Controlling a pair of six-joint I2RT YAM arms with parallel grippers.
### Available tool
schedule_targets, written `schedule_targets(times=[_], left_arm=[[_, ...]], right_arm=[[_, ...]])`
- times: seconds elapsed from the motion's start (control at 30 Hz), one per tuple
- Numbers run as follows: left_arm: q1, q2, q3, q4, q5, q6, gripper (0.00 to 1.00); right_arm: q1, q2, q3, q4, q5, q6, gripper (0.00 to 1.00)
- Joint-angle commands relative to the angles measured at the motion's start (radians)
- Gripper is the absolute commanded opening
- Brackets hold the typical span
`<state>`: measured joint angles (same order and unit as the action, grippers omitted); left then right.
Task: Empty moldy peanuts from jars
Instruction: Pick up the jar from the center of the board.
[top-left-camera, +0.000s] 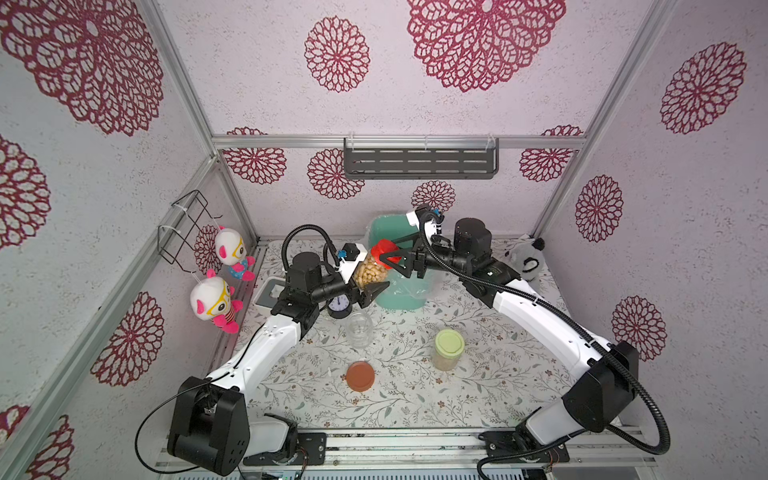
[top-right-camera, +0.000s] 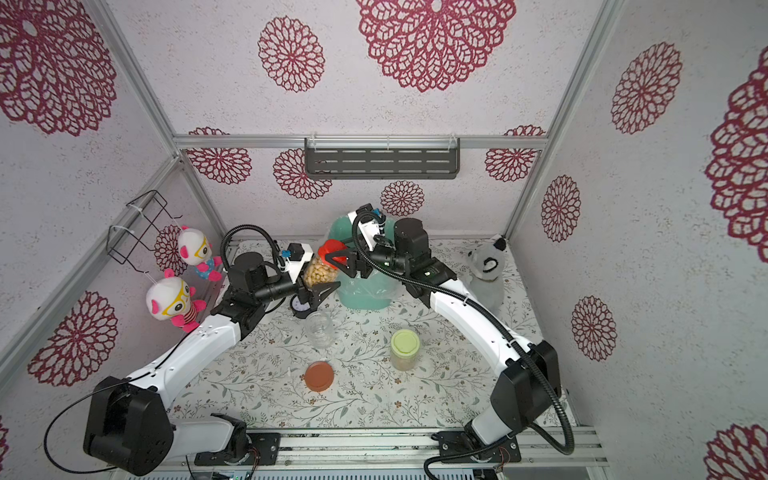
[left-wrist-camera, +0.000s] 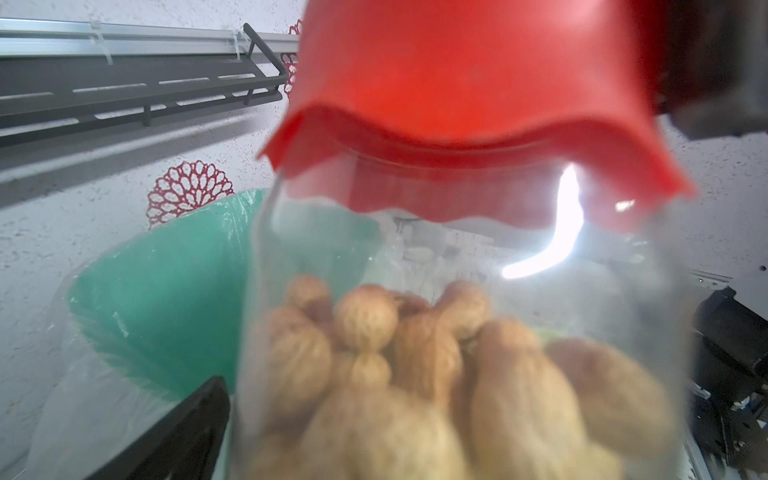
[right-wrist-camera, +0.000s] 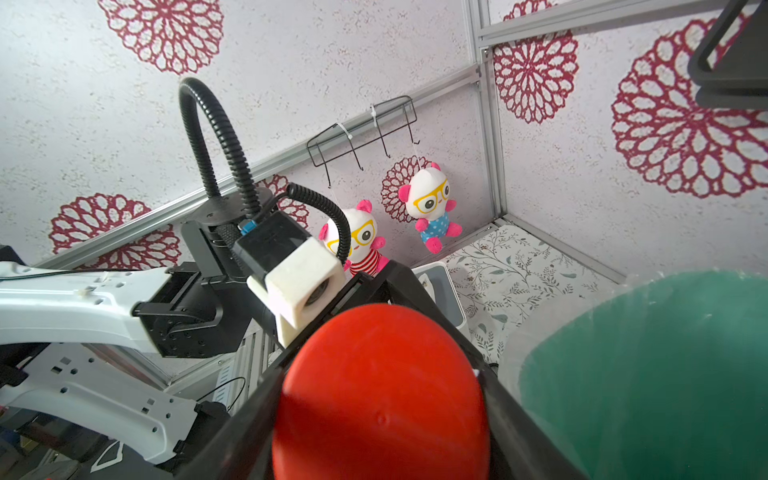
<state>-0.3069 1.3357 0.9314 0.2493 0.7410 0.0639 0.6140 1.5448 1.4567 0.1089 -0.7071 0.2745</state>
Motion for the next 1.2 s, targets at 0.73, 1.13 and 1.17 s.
schedule_targets(times=[0.73, 1.13, 1.17], left_arm=[[-0.003, 0.014, 0.016, 0.019, 0.012, -0.026, 0.81], [0.010, -0.006, 0.043, -0.075, 0.053, 0.002, 0.36], [0.011, -0.007, 0.047, -0.088, 0.059, 0.009, 0.30]], right_arm=[[0.038, 0.017, 0.028, -0.057, -0.044, -0.062, 0.00], [-0.027, 0.014, 0.049, -0.200, -0.198, -0.214, 0.00], [-0.033, 0.014, 0.054, -0.217, -0.218, -0.241, 0.00]])
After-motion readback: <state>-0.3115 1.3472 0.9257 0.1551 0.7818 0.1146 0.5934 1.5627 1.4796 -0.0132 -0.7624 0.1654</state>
